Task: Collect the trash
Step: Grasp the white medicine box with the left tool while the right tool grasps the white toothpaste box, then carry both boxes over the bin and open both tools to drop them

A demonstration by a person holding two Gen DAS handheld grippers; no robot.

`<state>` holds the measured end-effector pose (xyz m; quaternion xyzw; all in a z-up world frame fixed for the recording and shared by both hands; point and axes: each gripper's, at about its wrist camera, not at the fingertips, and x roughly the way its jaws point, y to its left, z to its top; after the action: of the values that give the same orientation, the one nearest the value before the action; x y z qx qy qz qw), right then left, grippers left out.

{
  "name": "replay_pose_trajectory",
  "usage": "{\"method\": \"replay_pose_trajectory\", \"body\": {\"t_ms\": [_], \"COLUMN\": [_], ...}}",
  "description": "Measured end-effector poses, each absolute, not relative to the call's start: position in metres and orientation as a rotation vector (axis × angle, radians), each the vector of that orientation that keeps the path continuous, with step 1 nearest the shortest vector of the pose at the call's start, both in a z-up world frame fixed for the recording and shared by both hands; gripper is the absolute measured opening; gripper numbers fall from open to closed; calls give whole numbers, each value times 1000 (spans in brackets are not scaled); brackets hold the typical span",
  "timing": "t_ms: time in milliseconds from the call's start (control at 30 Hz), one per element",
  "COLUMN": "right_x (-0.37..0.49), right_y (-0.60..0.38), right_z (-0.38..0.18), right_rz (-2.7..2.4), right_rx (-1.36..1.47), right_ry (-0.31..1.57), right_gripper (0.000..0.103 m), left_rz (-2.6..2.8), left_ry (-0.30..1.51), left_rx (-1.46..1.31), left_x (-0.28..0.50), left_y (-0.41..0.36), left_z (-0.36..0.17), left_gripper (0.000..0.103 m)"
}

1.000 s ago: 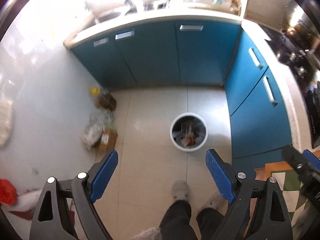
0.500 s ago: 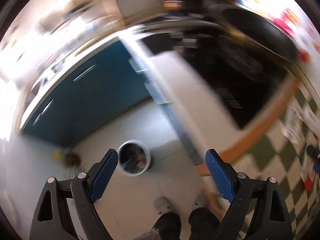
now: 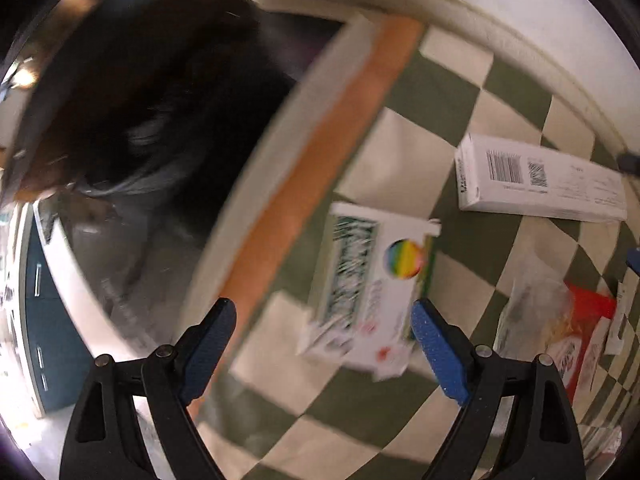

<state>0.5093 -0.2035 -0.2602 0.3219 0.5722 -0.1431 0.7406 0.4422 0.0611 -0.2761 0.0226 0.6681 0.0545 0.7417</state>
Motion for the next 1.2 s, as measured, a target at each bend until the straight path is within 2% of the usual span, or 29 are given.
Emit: {"method": "replay_pose_trajectory", "body": {"t_ms": [33,233,267,300,333,367,400,433,533,767,1033,1200], "right_x": [517,538,541,543,545,546,546,545,539,519,485,456], "right_y": [-203,-191,-191,-190,-190,-190,-190,-190,-193,-198,-153,-117], "right_z": [-268,-302,-307,-309,-309,-308,-305,-302,-294,-249,-188,-174], "right_rz": [-329,-389,-395,-410,-415,-410,-400,-399,-379,-277,-99,-39], "right_rx": [720,745,748,734,726,721,714,703,714,726,633,549], "right_ry": [1268,1312,1314,1314,1302,1283,1261,1245,1207,1124,1044,1040], "right_gripper": [103,102,96,85,84,79,73,71,65,59,53,52], "left_rz": [118,101,97,97,91,79,63,51,41,38,78,129], "left_ry": [1483,1488,1497,1502,1499,1484,1473,1465,1460,1345,1224,1197], "left_rx": [59,82,82,82,71,47,30,19,52,66,-58,-126], "left_x": [448,466,468,469,470,470,470,470,470,446,380,340], "left_y": [56,42,43,44,46,48,50,50,51,62,118,162], "left_z": [-284,-297,-301,-303,-304,-303,-300,-297,-291,-247,-184,-176], "left_gripper": [94,90,89,84,80,74,54,25,20,20,20,20]}}
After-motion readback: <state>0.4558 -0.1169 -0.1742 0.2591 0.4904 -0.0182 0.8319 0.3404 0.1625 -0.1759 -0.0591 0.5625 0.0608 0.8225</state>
